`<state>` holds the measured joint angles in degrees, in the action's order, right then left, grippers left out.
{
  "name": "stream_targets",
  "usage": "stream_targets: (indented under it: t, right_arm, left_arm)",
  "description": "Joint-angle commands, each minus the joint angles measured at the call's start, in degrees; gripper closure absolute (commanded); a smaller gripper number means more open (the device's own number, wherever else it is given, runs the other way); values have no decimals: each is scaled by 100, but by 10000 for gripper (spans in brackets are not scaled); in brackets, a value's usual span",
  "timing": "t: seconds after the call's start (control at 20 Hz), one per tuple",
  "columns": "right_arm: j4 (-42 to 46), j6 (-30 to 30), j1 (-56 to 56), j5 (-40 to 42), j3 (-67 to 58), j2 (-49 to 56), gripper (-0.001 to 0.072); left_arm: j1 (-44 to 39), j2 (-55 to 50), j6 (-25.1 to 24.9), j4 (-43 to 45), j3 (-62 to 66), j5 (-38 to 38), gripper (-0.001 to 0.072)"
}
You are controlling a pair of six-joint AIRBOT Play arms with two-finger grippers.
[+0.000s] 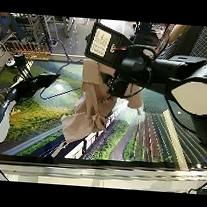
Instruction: Fold the clothes and pants, and hang the long-sleeved shirts on hangers.
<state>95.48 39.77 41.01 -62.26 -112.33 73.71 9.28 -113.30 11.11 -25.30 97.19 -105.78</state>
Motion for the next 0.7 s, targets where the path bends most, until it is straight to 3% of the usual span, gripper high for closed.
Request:
stream_targets:
  t: [0.0, 0.1, 0.25, 0.45, 0.5, 0.65]
  right_arm:
    - [761, -647, 4, 382, 2, 413, 197]
    - [835, -649, -57, 610, 2, 922, 200]
    - [697, -442, -424, 1733, 0, 1484, 200]
    - [-302, -363, -798, 2190, 2, 1755, 262]
    - [-304, -365, -815, 2264, 2, 1788, 290]
    - [-476, -363, -811, 2518, 2, 1845, 536]
  left_arm:
    - [-33, -7, 46, -116, -2, -33, 691]
    - [-37, -7, 46, -114, -2, -33, 691]
    - [-35, -7, 46, -109, -2, -33, 691]
    - [-37, -9, 46, 24, -2, -33, 691]
    - [-37, -9, 44, 57, -2, -33, 691]
    - [-37, -7, 44, 59, -2, -33, 690]
